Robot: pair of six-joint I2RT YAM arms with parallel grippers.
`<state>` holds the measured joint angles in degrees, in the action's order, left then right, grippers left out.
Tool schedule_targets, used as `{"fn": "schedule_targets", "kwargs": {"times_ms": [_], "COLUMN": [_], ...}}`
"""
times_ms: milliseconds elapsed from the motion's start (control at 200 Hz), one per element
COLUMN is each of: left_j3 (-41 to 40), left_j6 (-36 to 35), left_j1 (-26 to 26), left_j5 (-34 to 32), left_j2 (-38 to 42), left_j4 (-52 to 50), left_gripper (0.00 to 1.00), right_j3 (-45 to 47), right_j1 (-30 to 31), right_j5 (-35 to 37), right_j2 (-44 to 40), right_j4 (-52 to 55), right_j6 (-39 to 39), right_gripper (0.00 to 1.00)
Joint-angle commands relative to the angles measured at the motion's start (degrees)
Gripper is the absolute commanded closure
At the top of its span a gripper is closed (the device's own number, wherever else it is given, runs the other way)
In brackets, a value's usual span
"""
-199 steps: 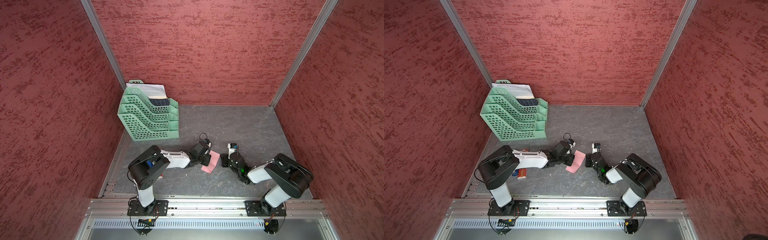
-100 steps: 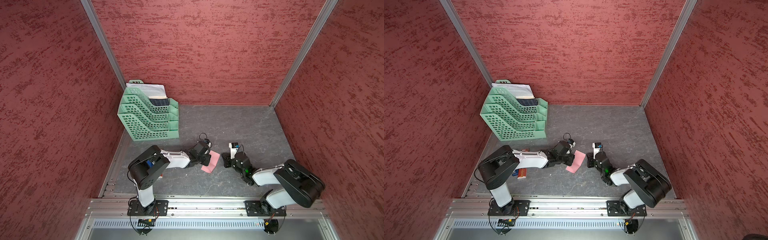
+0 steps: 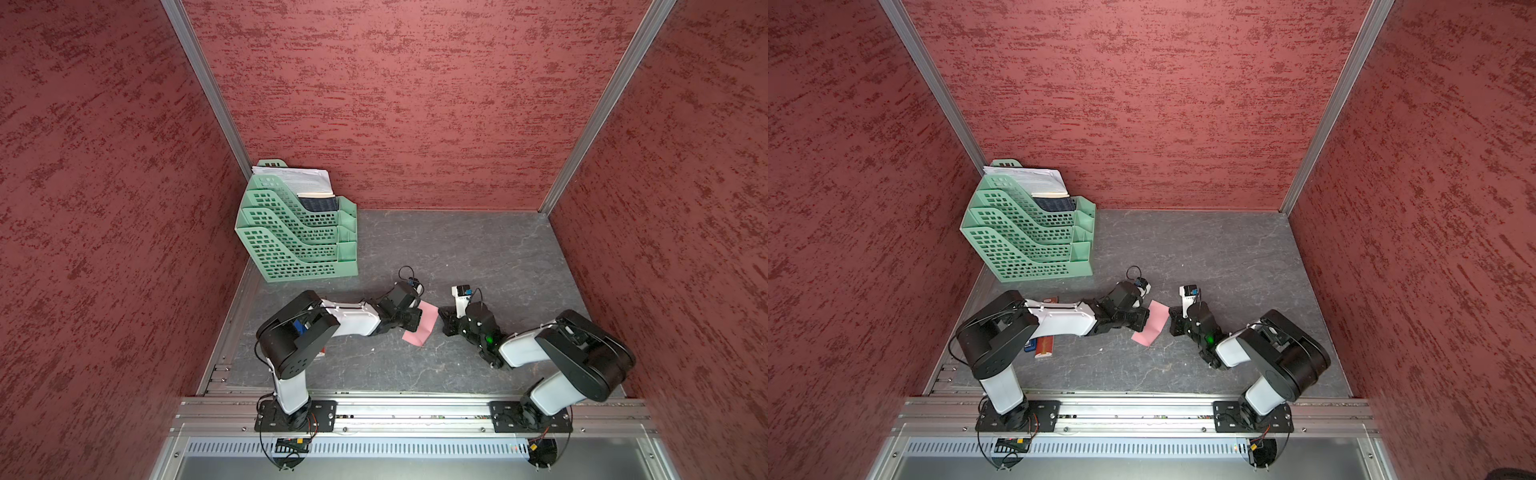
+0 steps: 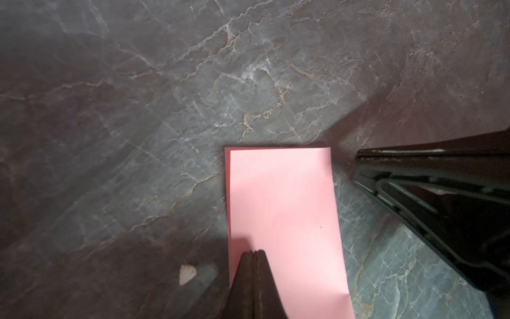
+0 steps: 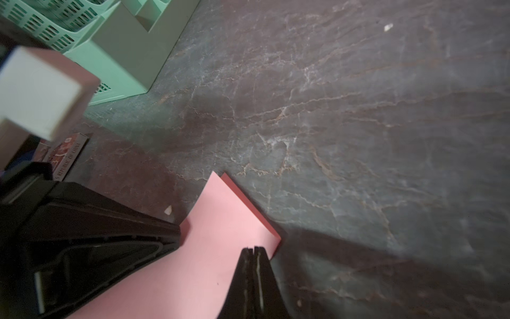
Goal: Fold the square paper along the opposite sides
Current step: Smooth out the paper at the center of the board.
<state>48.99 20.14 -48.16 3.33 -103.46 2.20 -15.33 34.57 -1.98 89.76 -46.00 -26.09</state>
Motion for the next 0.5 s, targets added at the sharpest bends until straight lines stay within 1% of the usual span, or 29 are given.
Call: {"fn": "schedule_targets", "kwargs": {"times_ms": [0, 301, 381, 496], "left_j3": [-3.8, -3.8, -3.8, -3.8], "left_j6": [0.2, 0.2, 0.3, 0.3], "left_j1": [0.2, 0.3, 0.3, 0.3], "left_j5": [-0.5, -0.3, -0.2, -0.3], "left_j2": [-6.4, -6.6, -6.8, -6.8], "left_j4": [-15.2, -15.2, -15.3, -15.3], "left_gripper": [1.00, 1.00, 1.00, 1.00], "right_j3": [-1.9, -3.1, -2.7, -3.7], "right_j1": [0.3, -0.4, -1.1, -2.6], "right_j5": [-0.6, 2.1, 3.1, 4.3], "right_j2": [0.2, 9.4, 9.9, 8.9], "right_j4": [1.1, -2.2, -2.3, 2.5], "right_j6": [1.0, -1.6, -2.3, -2.3], "right_gripper": [1.00, 1.00, 1.00, 1.00]}}
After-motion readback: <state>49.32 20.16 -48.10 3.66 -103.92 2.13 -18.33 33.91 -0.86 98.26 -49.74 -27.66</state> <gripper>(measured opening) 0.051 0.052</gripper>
